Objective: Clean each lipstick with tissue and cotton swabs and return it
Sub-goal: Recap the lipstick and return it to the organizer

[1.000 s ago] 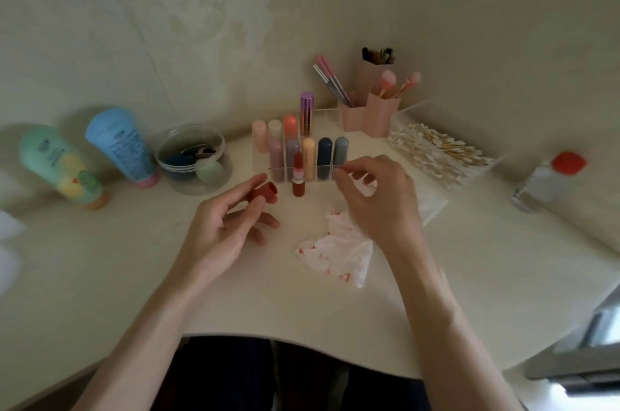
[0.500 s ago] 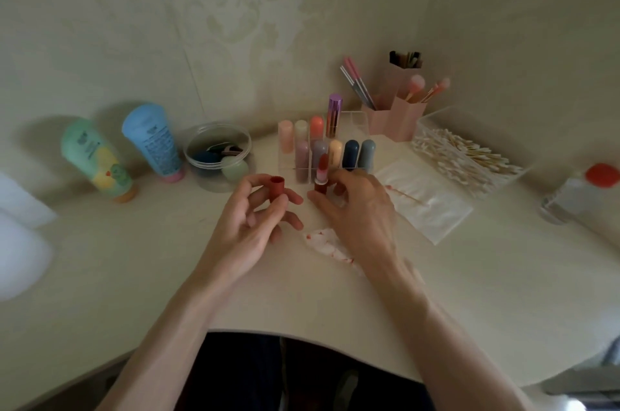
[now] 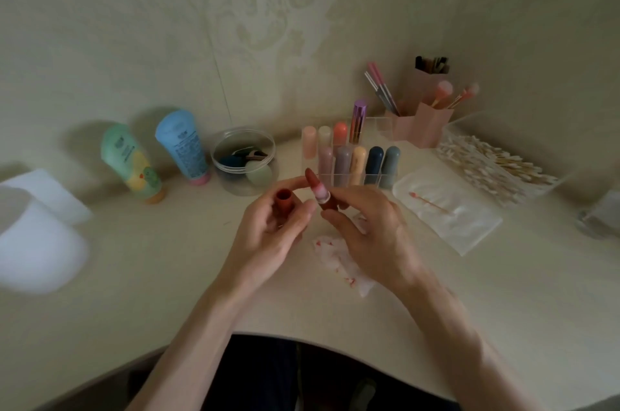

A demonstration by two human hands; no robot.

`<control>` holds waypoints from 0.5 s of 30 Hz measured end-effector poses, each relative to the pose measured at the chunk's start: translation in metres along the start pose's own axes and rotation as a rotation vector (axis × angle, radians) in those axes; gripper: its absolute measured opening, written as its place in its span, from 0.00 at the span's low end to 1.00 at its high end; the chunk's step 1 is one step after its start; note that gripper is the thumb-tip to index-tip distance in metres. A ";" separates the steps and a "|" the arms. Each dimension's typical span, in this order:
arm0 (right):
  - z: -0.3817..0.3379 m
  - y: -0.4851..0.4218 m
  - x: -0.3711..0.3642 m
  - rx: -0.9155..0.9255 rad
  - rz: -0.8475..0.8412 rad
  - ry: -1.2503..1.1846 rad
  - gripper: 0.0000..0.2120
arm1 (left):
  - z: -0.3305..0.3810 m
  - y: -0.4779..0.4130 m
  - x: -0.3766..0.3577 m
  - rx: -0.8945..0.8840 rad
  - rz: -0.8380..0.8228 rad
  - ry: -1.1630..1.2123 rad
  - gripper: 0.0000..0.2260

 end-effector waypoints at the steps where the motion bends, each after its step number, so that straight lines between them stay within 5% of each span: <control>1: 0.001 0.001 -0.002 0.002 -0.018 -0.010 0.08 | 0.001 0.000 0.000 -0.002 0.009 0.025 0.12; 15: -0.004 0.004 -0.008 -0.066 -0.066 -0.062 0.06 | 0.012 0.006 0.010 -0.148 0.223 -0.078 0.07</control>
Point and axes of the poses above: each hand's wrist, its own y-axis away from the middle knuckle, its own x-axis out of the back of the hand, z = x × y, the point moved 7 cm from there along -y, towards the middle knuckle, and after that the axes turned 4 degrees about x, right-handed, at the moved point
